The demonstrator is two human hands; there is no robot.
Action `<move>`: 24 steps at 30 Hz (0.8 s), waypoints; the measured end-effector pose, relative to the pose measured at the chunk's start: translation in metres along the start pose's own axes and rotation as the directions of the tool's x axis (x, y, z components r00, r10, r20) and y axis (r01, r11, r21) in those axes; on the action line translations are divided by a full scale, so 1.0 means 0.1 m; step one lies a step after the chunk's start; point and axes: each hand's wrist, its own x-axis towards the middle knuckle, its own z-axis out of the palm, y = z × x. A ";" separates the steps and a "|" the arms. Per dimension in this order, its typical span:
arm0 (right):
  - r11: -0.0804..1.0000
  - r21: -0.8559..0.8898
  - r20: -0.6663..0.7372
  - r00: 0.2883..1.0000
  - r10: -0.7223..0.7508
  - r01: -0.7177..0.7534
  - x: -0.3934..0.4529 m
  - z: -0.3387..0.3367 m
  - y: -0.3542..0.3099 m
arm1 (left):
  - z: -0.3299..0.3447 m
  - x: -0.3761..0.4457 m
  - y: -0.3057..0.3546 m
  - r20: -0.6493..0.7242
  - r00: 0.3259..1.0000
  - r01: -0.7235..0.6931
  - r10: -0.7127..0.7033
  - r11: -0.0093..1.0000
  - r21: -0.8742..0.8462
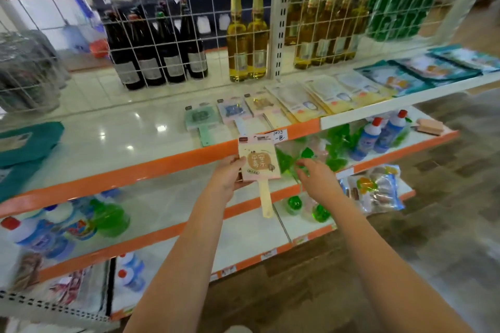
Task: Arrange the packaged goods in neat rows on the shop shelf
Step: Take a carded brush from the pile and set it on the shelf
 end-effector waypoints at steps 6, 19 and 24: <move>0.993 0.082 -0.065 0.995 -0.078 0.083 0.57 -0.09 -0.06 | 0.10 0.48 0.31 -0.050 0.998 -0.048 0.047 0.999 -0.014; 0.989 0.036 -0.032 0.989 -0.142 0.143 1.85 -0.17 -0.47 | -0.06 1.47 1.02 -0.184 0.977 -0.105 0.108 0.994 0.030; 0.978 0.040 0.019 0.979 -0.205 0.204 2.10 -0.11 -0.52 | -0.08 1.61 1.12 -0.243 0.961 -0.118 0.129 0.991 0.058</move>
